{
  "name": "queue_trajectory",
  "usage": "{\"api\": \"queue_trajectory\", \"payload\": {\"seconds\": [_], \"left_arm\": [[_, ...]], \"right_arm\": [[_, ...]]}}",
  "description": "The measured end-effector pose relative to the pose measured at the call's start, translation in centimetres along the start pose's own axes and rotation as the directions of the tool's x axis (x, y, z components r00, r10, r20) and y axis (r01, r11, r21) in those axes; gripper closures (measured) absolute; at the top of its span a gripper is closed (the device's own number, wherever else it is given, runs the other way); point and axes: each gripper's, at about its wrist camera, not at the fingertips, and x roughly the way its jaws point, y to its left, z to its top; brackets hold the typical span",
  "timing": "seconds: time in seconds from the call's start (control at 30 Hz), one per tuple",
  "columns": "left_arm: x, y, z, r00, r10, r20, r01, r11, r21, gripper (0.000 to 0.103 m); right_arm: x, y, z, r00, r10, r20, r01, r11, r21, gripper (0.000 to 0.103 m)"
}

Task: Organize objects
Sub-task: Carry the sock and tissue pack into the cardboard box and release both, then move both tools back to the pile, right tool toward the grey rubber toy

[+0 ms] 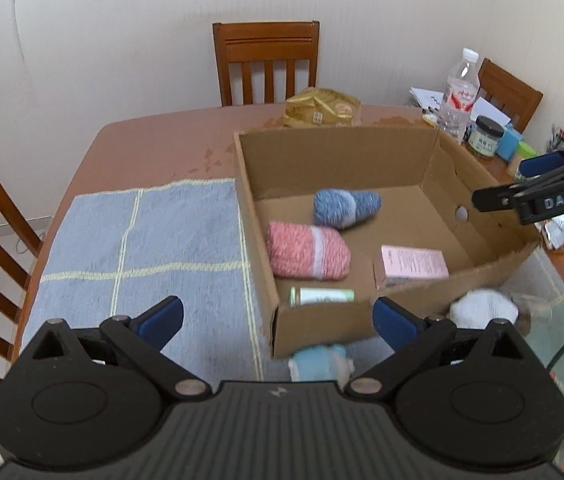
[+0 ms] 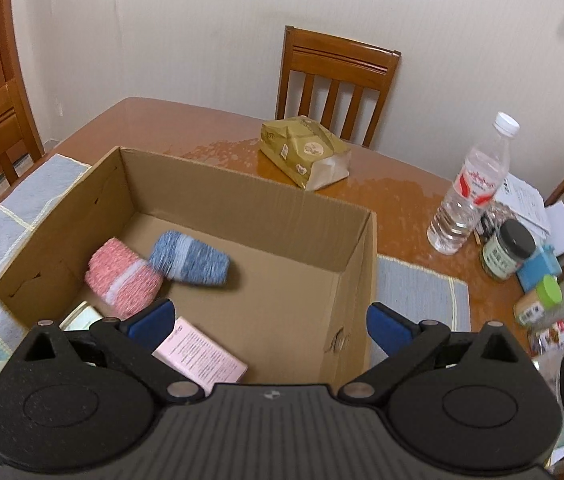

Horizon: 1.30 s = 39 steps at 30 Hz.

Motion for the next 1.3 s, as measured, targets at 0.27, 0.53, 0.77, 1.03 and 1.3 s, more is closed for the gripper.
{"api": "queue_trajectory", "payload": {"seconds": [0.27, 0.53, 0.77, 1.03, 1.3], "left_arm": [[-0.4, 0.7, -2.8, 1.000, 0.006, -0.026, -0.006, 1.000, -0.015, 0.003], [-0.3, 1.7, -5.5, 0.997, -0.007, -0.072, 0.005, 1.000, -0.026, 0.003], [0.5, 2.3, -7.3, 0.993, -0.004, -0.117, -0.001, 0.999, -0.039, 0.003], [1.2, 3.1, -8.9, 0.989, -0.009, -0.149, 0.002, 0.999, -0.046, 0.003], [1.5, 3.1, -9.7, 0.986, -0.033, -0.161, 0.028, 0.999, -0.030, 0.003]], "right_arm": [[-1.6, 1.2, -3.8, 1.000, -0.009, -0.025, 0.011, 0.999, 0.050, 0.000], [-2.9, 1.4, -7.4, 0.998, -0.037, -0.052, 0.043, 0.991, 0.129, 0.000], [-3.8, 1.2, -10.8, 0.992, -0.040, -0.120, 0.062, 0.980, 0.188, 0.000], [-5.9, 2.3, -14.8, 0.984, -0.029, -0.176, 0.069, 0.972, 0.225, 0.000], [-8.1, 2.5, -19.0, 0.970, -0.050, -0.237, 0.118, 0.951, 0.285, 0.000]]}}
